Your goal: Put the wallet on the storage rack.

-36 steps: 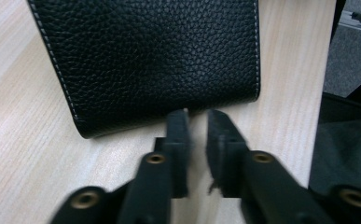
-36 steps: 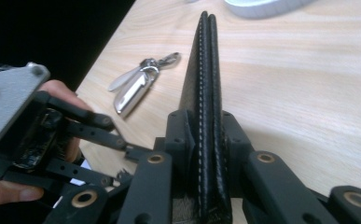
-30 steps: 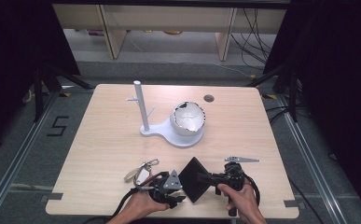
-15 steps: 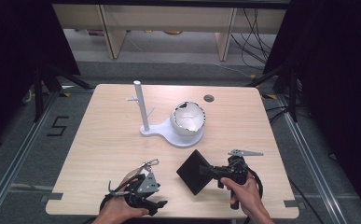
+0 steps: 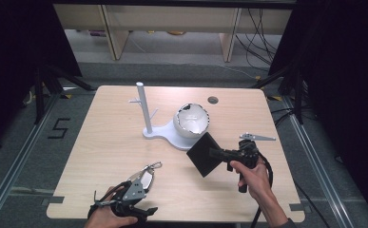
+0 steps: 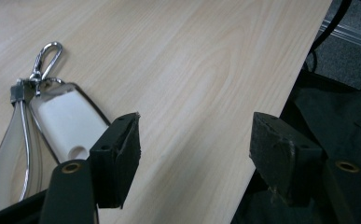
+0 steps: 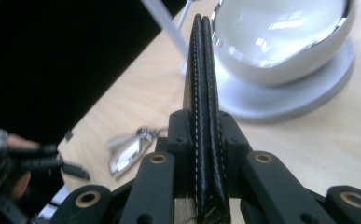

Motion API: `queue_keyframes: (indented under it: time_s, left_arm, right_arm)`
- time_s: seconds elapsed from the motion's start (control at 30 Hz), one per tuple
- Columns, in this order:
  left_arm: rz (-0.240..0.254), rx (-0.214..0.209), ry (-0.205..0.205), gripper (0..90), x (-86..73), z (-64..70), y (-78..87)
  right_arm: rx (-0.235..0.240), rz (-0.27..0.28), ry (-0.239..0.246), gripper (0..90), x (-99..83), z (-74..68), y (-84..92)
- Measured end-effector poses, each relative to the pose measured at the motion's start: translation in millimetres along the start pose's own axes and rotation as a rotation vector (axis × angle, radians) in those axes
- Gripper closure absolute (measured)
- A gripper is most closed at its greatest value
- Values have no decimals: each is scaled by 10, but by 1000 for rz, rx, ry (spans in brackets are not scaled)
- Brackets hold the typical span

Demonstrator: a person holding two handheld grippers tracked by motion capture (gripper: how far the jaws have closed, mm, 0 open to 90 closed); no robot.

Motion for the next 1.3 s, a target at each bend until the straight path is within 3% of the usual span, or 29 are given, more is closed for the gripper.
queue_keyframes:
  time_s: [0.07,0.17,0.3,0.4,0.43,0.47,0.6,0.7,0.83,0.87,1.1,1.3]
  left_arm:
    - [5,5,24,326,-32,-2,8]
    - [-1,20,10,315,-56,-40,35]
    - [8,31,34,303,-89,-82,73]
    - [19,38,67,302,-124,-95,80]
    - [9,44,66,302,-138,-101,82]
    - [1,47,55,301,-148,-107,81]
    - [-10,50,37,298,-159,-114,59]
    - [-15,54,53,298,-168,-106,51]
    - [-4,41,46,297,-160,-99,61]
    - [-5,45,62,297,-166,-102,62]
    - [-11,55,56,295,-171,-118,75]
    - [-14,51,58,295,-180,-116,67]
  right_arm:
    - [-17,13,6,790,88,33,14]
    - [-20,32,21,790,180,79,29]
    - [-33,43,-22,790,339,120,61]
    - [-61,64,3,791,502,207,64]
    - [-68,74,21,790,543,233,61]
    - [-69,71,-8,790,578,233,57]
    - [-77,88,-14,790,729,291,22]
    - [-94,92,6,790,802,334,-9]
    - [-98,99,-16,790,925,349,-57]
    - [-109,106,-19,790,978,360,-87]
    - [-136,106,-28,790,1105,444,-235]
    - [-151,97,-72,790,1153,517,-390]
Point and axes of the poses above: each handheld gripper's, and its own axes: y roughly backward along the jaws, x roughly out of its top, z roughly to its right, the point moved 5 cm from there along -y, roughly forward along the jaws
